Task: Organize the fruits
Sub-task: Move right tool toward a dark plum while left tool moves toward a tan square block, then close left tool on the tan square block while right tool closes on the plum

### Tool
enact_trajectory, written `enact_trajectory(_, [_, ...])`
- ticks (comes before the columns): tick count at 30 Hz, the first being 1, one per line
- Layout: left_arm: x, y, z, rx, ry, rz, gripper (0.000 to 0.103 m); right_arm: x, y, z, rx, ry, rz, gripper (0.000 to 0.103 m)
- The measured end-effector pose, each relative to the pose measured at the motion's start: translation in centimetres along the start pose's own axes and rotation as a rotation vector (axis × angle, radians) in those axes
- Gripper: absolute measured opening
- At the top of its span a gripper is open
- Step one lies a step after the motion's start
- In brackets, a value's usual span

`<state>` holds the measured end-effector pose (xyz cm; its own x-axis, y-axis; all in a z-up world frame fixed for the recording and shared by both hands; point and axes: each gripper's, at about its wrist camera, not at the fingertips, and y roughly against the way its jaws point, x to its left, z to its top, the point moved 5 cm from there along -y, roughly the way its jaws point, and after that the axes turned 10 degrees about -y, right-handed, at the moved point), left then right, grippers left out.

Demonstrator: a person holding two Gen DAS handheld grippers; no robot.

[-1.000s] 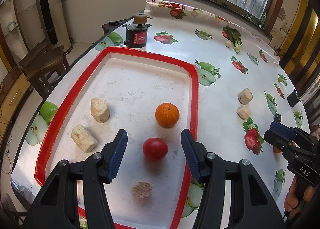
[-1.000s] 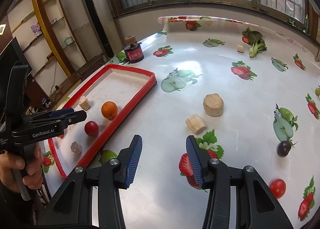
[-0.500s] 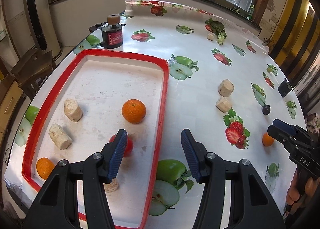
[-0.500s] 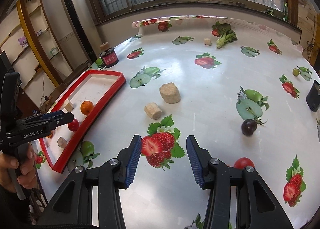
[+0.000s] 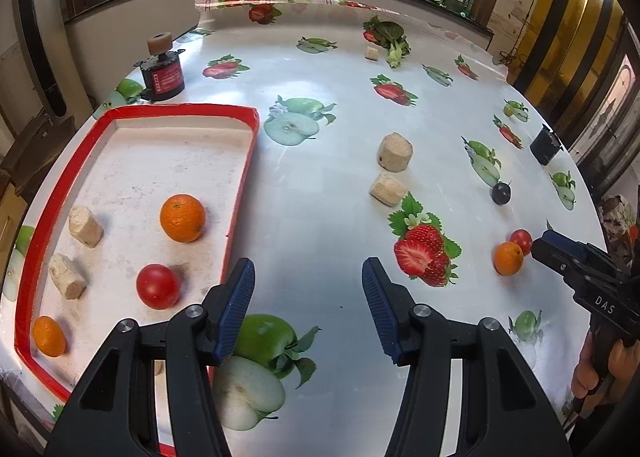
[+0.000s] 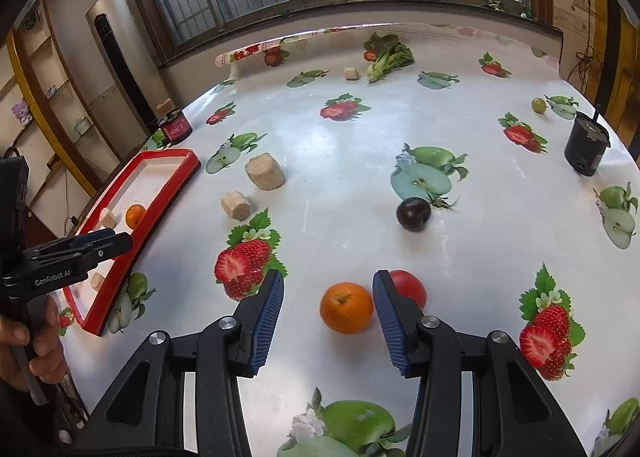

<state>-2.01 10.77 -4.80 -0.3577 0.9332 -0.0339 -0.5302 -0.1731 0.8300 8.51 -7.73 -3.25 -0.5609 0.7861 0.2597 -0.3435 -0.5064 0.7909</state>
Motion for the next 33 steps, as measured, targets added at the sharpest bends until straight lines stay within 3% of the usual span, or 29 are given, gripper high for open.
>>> enact_trajectory(15, [-3.0,-2.0,1.2,0.020,-0.042,-0.036,0.054,-4.8,-0.4,-0.3,0.008,-0.081,-0.040,0.049])
enact_trajectory(33, [-4.8,-8.2,4.9,0.045,-0.061,-0.097,0.054,-4.7,-6.1,4.7,0.022,-0.038,-0.093,0.049])
